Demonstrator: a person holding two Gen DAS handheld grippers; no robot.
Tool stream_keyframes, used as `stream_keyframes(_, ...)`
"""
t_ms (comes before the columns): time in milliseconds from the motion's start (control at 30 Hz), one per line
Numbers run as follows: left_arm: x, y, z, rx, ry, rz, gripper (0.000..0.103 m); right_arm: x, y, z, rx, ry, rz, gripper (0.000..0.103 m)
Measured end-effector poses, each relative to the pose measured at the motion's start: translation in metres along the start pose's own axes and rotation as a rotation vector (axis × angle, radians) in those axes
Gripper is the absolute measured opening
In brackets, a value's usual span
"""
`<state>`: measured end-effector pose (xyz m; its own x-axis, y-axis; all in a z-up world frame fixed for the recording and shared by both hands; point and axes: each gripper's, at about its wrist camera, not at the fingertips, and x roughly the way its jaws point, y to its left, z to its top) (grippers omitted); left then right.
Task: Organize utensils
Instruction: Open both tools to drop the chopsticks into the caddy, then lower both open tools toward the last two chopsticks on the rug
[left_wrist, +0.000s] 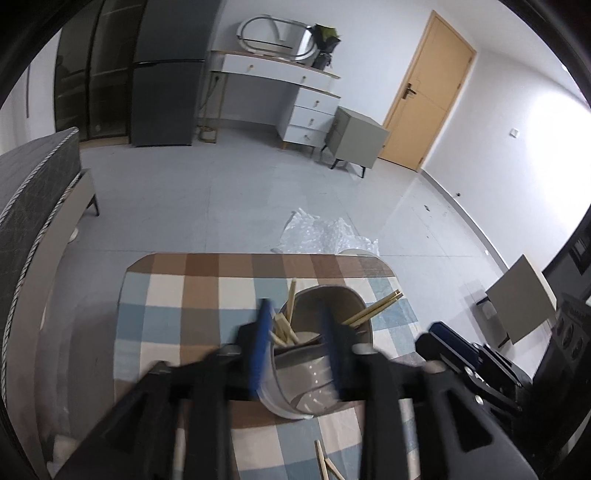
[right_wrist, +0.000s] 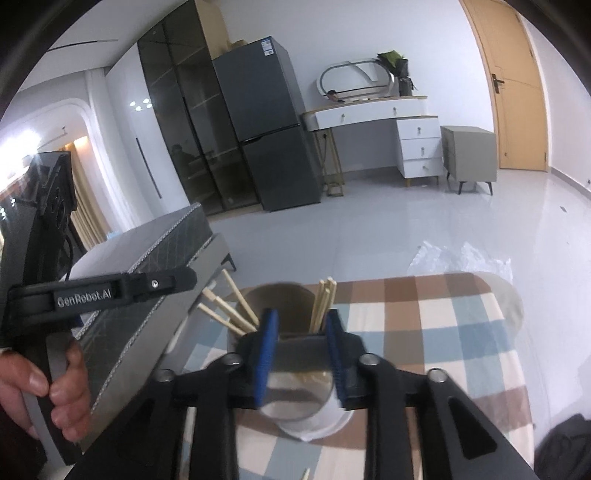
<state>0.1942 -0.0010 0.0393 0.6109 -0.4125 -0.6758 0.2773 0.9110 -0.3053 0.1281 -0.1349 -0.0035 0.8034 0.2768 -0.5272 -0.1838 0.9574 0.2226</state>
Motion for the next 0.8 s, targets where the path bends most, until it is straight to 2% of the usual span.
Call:
stream_keyframes(67, -0.012, -0.004, -0.003, -0.003, -0.022, 0.004, 0.037, -0.011, -0.003, -0.002, 0.005, -0.011, -0.007, 0.037)
stream_keyframes(200, -0.03, -0.015, -0.01, 0.015, -0.048, 0.022, 0.039, -0.034, -0.006, -0.004, 0.025, -0.038, 0.005, 0.06)
stream_keyframes(233, -0.035, -0.018, -0.012, 0.018, -0.055, 0.034, 0.042, -0.04, -0.006, -0.003, 0.026, -0.041, 0.015, 0.065)
stream_keyframes(333, -0.05, -0.027, -0.015, 0.038, -0.086, 0.065, 0.057, -0.056, -0.002, -0.001, 0.006, -0.057, 0.017, 0.069)
stream_keyframes(400, -0.061, -0.029, -0.017, 0.042, -0.115, 0.09, 0.062, -0.067, 0.001, 0.001, -0.001, -0.075, 0.018, 0.071)
stream_keyframes(500, -0.076, -0.033, -0.021, 0.04, -0.144, 0.127, 0.07, -0.084, 0.005, 0.0, -0.006, -0.114, 0.021, 0.08)
stream_keyframes(700, -0.094, -0.04, -0.033, 0.044, -0.187, 0.165, 0.073, -0.112, 0.018, -0.005, -0.04, -0.159, 0.026, 0.089)
stream_keyframes(800, -0.102, -0.043, -0.042, 0.042, -0.211, 0.162, 0.081, -0.124, 0.021, -0.01, -0.048, -0.185, 0.023, 0.092)
